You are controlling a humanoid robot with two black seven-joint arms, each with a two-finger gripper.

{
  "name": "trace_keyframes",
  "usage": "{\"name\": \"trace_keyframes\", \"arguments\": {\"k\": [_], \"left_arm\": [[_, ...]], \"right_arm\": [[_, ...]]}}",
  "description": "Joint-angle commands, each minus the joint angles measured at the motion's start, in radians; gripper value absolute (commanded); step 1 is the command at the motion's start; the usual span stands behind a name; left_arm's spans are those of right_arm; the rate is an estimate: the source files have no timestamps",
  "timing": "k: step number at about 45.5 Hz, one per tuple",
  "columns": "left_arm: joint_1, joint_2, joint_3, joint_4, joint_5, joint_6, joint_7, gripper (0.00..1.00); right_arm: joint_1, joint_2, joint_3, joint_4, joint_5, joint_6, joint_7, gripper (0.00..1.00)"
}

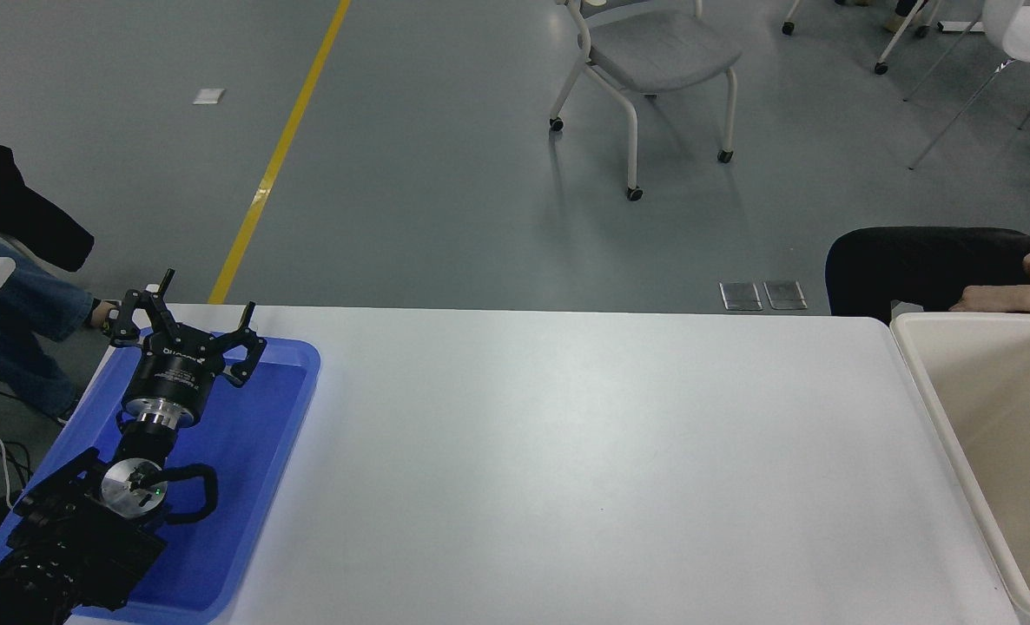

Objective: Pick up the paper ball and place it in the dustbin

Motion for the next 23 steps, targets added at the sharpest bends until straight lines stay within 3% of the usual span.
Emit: {"name": "trace_keyframes", "arguments": {"k": [1, 3, 4, 23], "left_arm": [[0.000, 0.000, 0.000, 0.000, 0.000, 0.000, 0.000, 1.00], [0.000, 0.000, 0.000, -0.003, 0.000, 0.000, 0.000, 1.00], [0.000, 0.000, 0.000, -0.003, 0.000, 0.000, 0.000, 1.00], [0.000, 0.000, 0.000, -0.003, 0.000, 0.000, 0.000, 1.00]], "right_arm": [[-0.005, 0.008, 0.051, -0.003, 0.009, 0.000, 0.001, 0.75], [-0.005, 0.006, 0.059, -0.001, 0.008, 0.002, 0.001, 0.96], [-0.005, 0.006, 0.061, 0.000, 0.009, 0.002, 0.001, 1.00], [-0.003, 0.003, 0.096, 0.014, 0.011, 0.004, 0.003, 1.00]]}}
